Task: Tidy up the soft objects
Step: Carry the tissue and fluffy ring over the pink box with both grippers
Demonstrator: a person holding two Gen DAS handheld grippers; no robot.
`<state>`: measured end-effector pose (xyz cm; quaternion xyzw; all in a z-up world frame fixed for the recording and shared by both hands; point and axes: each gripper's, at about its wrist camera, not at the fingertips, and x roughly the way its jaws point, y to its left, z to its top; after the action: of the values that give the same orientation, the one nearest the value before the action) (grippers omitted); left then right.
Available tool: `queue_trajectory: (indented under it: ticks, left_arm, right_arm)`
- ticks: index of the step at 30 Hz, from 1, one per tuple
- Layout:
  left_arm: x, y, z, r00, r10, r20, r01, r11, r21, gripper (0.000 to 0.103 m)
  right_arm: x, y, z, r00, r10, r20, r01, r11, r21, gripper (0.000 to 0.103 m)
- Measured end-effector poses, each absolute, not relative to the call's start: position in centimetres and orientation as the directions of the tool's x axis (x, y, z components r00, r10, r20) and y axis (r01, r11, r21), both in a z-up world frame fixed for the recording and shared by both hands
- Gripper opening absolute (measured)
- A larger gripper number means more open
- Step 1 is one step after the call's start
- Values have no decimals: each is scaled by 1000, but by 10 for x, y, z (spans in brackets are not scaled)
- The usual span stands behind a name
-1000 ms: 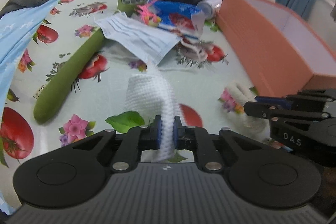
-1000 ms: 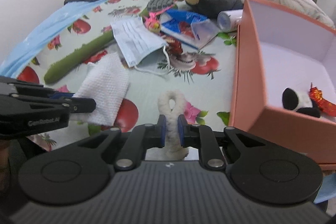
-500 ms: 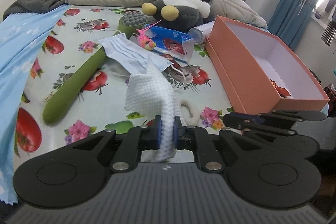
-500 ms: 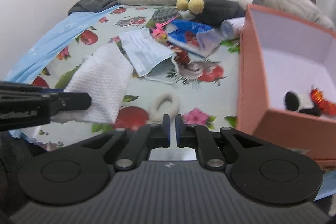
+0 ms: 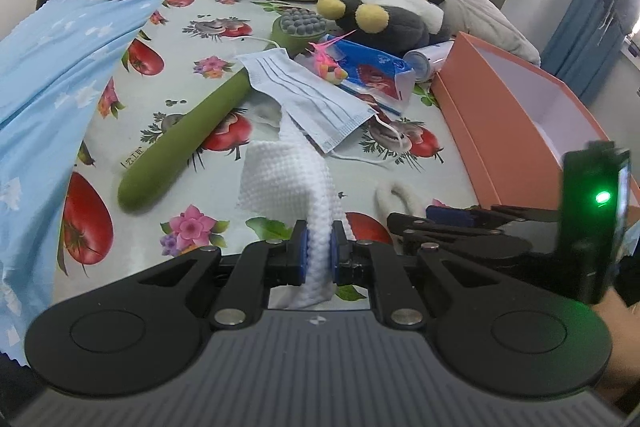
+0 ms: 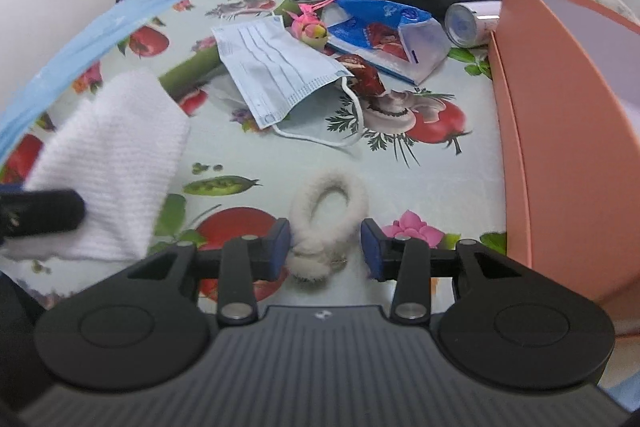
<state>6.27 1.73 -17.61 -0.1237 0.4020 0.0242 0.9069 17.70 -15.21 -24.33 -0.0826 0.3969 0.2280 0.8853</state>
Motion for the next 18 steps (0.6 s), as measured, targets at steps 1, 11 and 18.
queue_trajectory:
  ticks: [1,11,18]
  left_arm:
    - [64,18,-176,675,-56,-736,-146,967,-207,13]
    - [69,16,-171,684,-71,-726,-139,964,-225,13]
    - [68,5,-150,717,-89,-691,-102,968,-230,13]
  right_arm:
    - [177,-150,-245,582,327,-744,-474,880,15,39]
    - [167,-165,-219,642,325,-694,-454,891,-3,36]
    - [149,-187,-182,684,337,-647,-436,900,8,36]
